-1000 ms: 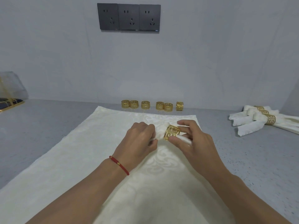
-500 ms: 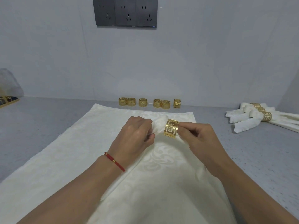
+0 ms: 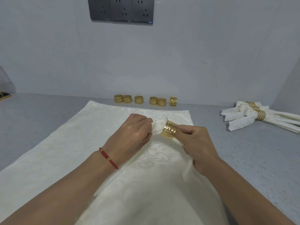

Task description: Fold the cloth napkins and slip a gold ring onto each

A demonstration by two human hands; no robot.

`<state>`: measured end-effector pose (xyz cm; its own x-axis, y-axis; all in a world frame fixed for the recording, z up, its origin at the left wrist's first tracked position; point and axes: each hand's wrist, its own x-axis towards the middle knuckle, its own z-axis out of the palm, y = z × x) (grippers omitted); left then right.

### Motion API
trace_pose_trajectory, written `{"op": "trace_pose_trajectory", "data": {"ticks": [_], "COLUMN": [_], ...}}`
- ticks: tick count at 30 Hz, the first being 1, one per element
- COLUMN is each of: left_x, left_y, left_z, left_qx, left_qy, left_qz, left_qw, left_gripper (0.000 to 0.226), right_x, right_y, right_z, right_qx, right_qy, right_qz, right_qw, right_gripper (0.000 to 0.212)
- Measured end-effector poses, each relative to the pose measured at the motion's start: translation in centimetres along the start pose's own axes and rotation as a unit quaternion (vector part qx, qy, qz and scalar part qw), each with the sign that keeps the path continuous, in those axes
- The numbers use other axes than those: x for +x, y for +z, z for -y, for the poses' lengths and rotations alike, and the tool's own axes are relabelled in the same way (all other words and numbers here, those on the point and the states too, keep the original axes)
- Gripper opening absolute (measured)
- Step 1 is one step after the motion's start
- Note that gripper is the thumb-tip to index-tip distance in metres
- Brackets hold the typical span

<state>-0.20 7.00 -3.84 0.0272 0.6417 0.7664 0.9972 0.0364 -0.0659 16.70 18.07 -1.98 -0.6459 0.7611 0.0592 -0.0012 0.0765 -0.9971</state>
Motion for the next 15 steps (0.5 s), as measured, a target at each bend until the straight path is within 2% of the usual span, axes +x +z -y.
{"op": "trace_pose_trajectory", "data": {"ticks": [3,6,10,13,15], "left_x": [0.1,-0.13,-0.19,-0.37,-0.5], "left_y": [-0.45,-0.83,-0.81,-0.84,-0.96], "left_z": [0.06,0.11,0.42,0.77,0.86], "left_qx": [-0.028,-0.051,-0.059,-0.059,-0.07], "left_qy": [-0.003,-0.011,-0.01,-0.002,-0.006], "left_qz": [0.031,0.065,0.068,0.083,0.094], "left_qw": [0.999,0.997,0.996,0.995,0.993], "left_gripper": [0.025,0.026,0.019,0.006,0.007], "right_x": [0.12,-0.02,-0.54,-0.77,-0.68], "right_y": [-0.22,-0.16,0.0,0.16,0.45], "right_z": [0.23,0.29,0.73,0.93,0.9], "right_qx": [-0.013,0.001,0.029,0.038,0.049], "right_qy": [0.027,0.023,0.026,0.045,0.043], "right_qz": [0.012,0.007,0.015,0.029,0.015], "right_qw": [0.999,1.0,0.999,0.998,0.998], "right_gripper": [0.043,0.034,0.014,0.009,0.005]}}
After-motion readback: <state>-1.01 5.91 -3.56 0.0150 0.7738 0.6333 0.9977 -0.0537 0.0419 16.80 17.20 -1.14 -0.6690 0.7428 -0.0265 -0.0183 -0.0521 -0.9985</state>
